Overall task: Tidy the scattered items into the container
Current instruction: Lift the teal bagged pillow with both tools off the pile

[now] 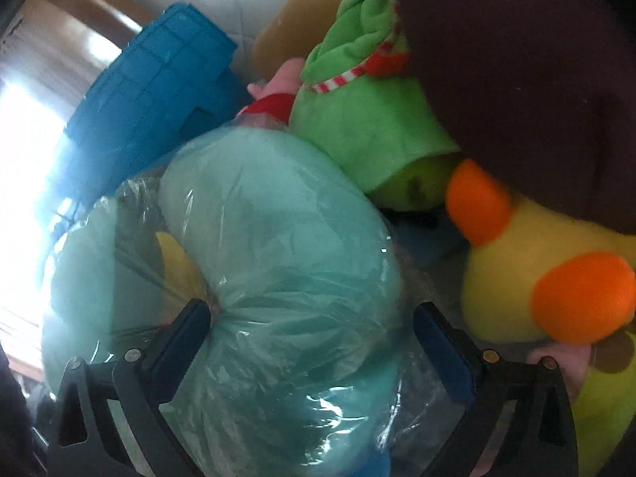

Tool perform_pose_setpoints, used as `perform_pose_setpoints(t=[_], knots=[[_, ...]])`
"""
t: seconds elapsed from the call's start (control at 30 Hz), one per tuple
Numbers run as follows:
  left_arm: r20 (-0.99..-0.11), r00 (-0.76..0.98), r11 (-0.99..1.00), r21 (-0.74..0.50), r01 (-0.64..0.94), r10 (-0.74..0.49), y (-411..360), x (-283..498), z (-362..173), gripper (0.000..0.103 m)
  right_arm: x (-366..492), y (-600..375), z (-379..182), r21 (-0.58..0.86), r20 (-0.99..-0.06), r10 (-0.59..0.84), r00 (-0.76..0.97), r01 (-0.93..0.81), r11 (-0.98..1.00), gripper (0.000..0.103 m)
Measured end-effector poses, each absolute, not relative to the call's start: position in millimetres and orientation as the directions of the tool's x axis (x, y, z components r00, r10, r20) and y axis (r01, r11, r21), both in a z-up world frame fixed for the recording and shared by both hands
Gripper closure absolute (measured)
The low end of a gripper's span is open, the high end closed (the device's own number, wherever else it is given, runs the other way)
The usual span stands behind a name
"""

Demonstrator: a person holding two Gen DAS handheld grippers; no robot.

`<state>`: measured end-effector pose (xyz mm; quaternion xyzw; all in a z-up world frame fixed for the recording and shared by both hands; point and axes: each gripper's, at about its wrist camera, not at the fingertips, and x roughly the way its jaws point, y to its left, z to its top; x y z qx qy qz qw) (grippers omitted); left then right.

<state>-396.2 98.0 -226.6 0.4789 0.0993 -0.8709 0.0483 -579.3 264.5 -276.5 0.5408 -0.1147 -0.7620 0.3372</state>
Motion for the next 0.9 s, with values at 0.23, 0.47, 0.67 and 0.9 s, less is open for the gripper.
perform_pose_setpoints(t=[0.23,0.47,0.67,0.9], knots=[[-0.848,-0.529,-0.984,-0.118,0.134,0.029,82,-351,-210,0.023,-514,277,-239,0.463,-0.778,-0.587,-0.223,0.429,-0.776,0.016],[-0.864,-0.497,-0.980,-0.025,0.198,-0.079,44,-305,-208,0.025,-415,268,-186,0.417,-0.764,-0.600,-0.237,0.529,-0.739,0.016],[-0.833,-0.552,-0.965,-0.111,0.238,-0.041,25,-298,-184,0.026,-379,266,-180,0.451,-0.750,-0.624,-0.218,0.522,-0.724,0.016],[-0.840,-0.532,-0.971,-0.029,0.239,-0.106,35,-338,-201,0.004,-379,265,-202,0.445,-0.782,-0.589,-0.204,0.479,-0.756,0.016]])
